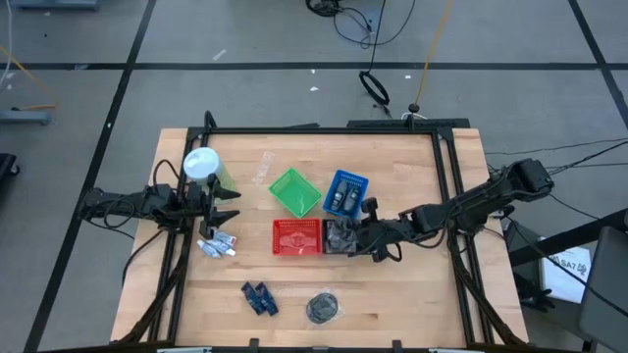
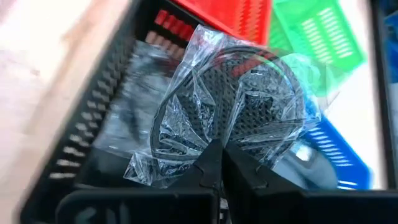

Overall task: Pick & Place Travel size toiletries
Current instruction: Put the top hairbrush into the black bin, then put the hairbrush into the black bin

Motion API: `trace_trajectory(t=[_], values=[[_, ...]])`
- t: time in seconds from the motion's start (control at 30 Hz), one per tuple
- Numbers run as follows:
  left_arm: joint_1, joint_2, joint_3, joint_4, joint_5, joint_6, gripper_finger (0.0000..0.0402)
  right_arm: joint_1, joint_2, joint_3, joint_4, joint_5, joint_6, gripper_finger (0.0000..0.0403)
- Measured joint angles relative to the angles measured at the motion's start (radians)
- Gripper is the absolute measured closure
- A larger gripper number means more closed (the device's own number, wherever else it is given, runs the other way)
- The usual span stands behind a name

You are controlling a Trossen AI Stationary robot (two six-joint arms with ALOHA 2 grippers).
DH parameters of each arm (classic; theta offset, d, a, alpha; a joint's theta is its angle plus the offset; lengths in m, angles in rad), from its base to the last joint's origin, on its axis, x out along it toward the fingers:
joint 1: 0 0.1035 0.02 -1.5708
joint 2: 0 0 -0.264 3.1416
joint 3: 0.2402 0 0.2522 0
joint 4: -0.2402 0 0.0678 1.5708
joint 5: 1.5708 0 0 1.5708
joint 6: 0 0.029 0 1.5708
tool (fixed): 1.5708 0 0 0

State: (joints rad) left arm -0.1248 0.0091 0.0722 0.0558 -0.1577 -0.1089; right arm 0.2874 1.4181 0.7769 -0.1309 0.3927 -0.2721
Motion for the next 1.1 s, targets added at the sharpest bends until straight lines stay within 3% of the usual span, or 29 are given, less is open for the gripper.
trace_trajectory(t=[0.33,0.73,1.1], values=[[0.0,0.0,0.0,0.0,0.0,0.0,0.0153,0.008,0.0,0.0,0.001,-0.082,0.119,0.0398],[0.0,0.0,0.0,0.0,0.0,0.0,0.0153,0.008,0.0,0.0,0.019,-0.083,0.156,0.0351],[0.0,0.0,0.0,0.0,0.0,0.0,0.0153,0.085,0.0,-0.001,0.395,-0.23,0.185,0.0288]])
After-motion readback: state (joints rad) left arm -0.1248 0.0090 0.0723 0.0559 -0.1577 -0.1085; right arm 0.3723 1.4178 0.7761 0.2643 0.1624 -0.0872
